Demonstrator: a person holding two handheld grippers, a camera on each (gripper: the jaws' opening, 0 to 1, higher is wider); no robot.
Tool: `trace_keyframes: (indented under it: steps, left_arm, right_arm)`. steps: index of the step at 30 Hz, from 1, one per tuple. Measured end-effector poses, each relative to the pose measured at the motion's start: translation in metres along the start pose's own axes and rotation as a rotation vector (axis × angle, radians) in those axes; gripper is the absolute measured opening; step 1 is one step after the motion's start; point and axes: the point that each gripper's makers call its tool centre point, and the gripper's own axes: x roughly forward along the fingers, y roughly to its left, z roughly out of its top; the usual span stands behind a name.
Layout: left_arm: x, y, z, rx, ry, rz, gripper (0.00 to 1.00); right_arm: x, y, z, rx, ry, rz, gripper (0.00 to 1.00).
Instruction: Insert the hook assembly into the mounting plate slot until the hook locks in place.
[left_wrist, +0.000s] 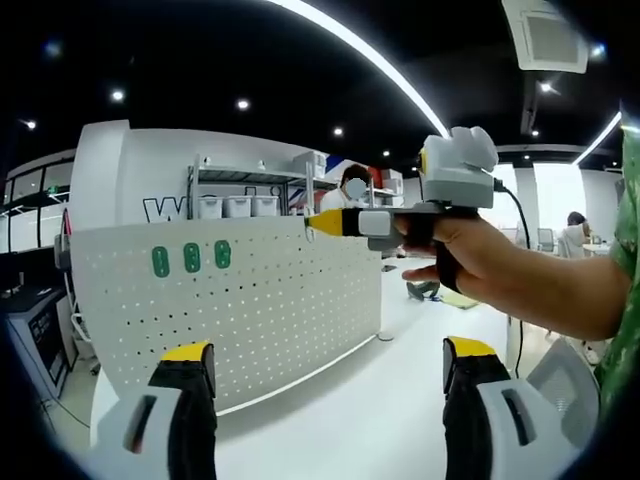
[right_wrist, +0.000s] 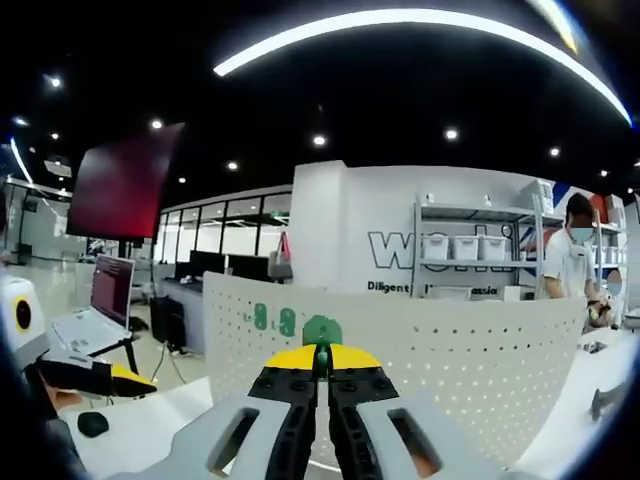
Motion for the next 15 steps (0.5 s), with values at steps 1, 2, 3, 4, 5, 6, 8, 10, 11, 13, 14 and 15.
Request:
trace_keyframes:
  steps: [1,2,3,4,5,6,8,10,11,13,14,15]
  left_arm:
    - [0.0,0.001,-0.001,0.001,0.002,0.001,0.97]
    - [0.0,0.002,-0.002,0.003,0.005,0.002,0.97]
    - [-0.001,0.002,-0.002,0.004,0.006,0.001,0.96]
    - [-0.001,0.004,-0.004,0.007,0.009,0.001,0.96]
    - [-0.001,0.004,-0.005,0.008,0.011,0.001,0.96]
    - [-0.002,0.006,-0.006,0.009,0.013,0.001,0.96]
    - [-0.003,0.008,-0.008,0.009,0.016,0.002,0.96]
    - [-0.003,0.01,-0.009,0.008,0.017,0.001,0.96]
    - [-0.003,0.011,-0.011,0.008,0.02,-0.001,0.96]
    - [-0.003,0.014,-0.014,0.009,0.025,-0.003,0.96]
    - [-0.003,0.014,-0.015,0.009,0.029,-0.004,0.95]
    - [-0.003,0.015,-0.016,0.008,0.03,-0.005,0.95]
  right_arm:
    - [0.003,-0.001,0.0,0.001,-0.003,-0.006,0.0]
    - [0.006,-0.002,0.0,0.003,-0.011,-0.015,0.0]
    - [0.009,-0.003,0.0,0.001,-0.015,-0.022,0.0]
    - [0.012,-0.003,0.0,-0.001,-0.016,-0.027,0.0]
    - [0.015,-0.004,0.001,-0.001,-0.019,-0.035,0.0]
    - [0.02,-0.005,0.002,-0.003,-0.024,-0.044,0.0]
    - [0.027,-0.008,0.003,-0.016,-0.035,-0.066,0.0]
    - [0.033,-0.01,0.003,-0.018,-0.042,-0.079,0.0]
    - [0.036,-0.011,0.003,-0.023,-0.044,-0.087,0.0]
    - [0.042,-0.013,0.003,-0.053,-0.048,-0.104,0.0]
    - [0.046,-0.013,0.002,-0.06,-0.048,-0.108,0.0]
    - [0.048,-0.014,0.002,-0.061,-0.05,-0.111,0.0]
